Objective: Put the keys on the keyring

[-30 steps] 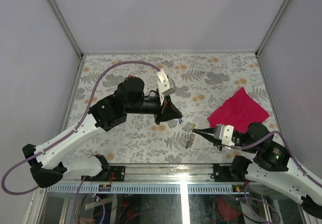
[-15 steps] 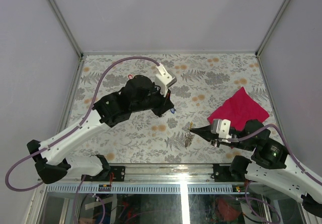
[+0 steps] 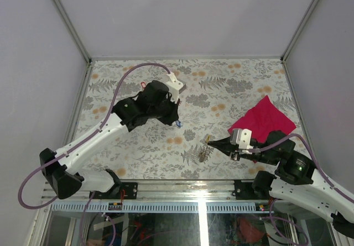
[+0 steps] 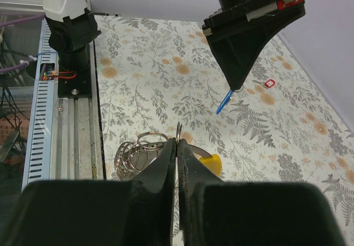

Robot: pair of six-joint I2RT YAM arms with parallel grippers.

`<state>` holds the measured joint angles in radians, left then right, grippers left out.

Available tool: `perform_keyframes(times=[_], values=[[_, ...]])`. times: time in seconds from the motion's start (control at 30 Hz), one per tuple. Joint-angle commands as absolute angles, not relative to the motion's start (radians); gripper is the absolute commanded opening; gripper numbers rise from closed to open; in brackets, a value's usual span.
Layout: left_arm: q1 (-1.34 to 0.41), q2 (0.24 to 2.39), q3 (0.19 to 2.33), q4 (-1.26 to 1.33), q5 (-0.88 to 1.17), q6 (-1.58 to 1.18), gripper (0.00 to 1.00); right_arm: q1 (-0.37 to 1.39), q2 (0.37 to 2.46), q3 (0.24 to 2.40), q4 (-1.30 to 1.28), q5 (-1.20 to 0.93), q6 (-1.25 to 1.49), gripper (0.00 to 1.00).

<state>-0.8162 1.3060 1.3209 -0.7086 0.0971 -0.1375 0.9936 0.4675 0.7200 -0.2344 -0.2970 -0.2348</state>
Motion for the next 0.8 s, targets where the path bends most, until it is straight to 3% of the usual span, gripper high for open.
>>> perform_keyframes(times=[0.0,0.4,0.77], values=[[-0.723,1.288,1.284,-0.681,0.162,-0.184,0.0,0.989,0.47,0.741,-0.164,-0.29,-0.202,0.0],[-0.716,1.112,1.274,-0.592,0.246,-0.147,0.0,0.989,0.467,0.7,-0.091,-0.336,-0.187,0.0],[-0.715,0.931,1.221,-0.382,0.335,0.016,0.0,0.99,0.364,0.565,0.098,-0.426,-0.579,0.0]])
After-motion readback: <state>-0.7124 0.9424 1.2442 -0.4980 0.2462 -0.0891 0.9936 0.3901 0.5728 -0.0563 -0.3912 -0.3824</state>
